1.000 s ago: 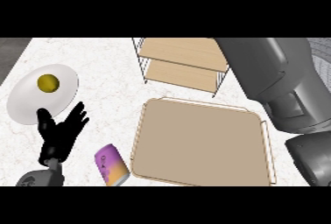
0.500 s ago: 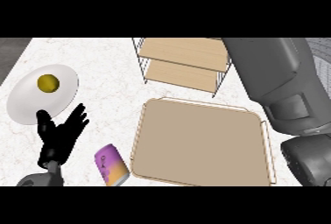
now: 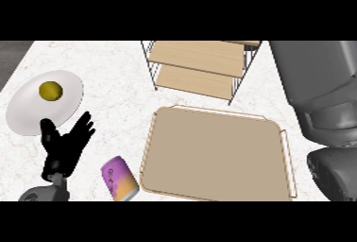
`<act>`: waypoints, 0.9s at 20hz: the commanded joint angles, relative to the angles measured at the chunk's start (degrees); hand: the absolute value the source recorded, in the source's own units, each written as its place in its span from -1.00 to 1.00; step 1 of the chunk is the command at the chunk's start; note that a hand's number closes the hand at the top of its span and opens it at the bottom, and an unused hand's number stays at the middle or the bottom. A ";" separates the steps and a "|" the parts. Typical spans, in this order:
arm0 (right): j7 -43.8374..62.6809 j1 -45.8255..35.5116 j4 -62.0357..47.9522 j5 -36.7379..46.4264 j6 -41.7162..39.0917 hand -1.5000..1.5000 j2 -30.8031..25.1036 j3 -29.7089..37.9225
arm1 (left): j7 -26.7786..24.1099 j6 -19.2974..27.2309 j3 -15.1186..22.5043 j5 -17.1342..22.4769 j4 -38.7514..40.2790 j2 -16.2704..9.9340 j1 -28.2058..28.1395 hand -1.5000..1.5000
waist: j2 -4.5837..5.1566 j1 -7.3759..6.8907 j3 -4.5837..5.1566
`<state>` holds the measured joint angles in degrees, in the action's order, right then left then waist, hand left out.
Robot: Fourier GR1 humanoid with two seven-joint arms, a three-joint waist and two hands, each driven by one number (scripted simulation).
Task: Pick the cupcake from the tray and place it in the tiered shelf
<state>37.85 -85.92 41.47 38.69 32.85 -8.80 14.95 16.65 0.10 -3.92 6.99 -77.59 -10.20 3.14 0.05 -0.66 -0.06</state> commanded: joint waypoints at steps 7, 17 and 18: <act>9.25 3.85 7.82 5.69 5.66 -1.00 -9.09 1.01 | 2.73 -0.24 -1.31 1.10 -2.49 -1.03 -1.44 0.00 | -0.60 1.42 0.04; 14.76 20.52 36.58 -4.53 -8.70 -1.00 -16.43 5.48 | 1.05 1.15 -1.47 -0.50 1.39 -0.01 0.38 0.00 | -0.68 2.67 0.00; 13.55 24.50 39.38 -6.54 -8.84 -1.00 -16.44 6.51 | 0.09 0.68 0.00 -0.53 -2.56 1.15 -3.25 0.00 | -0.69 2.11 -0.03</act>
<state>50.88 -68.84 71.15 37.54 29.50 -22.51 19.26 16.61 0.29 -5.31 7.06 -77.88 -10.38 1.60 -0.71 1.60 -0.09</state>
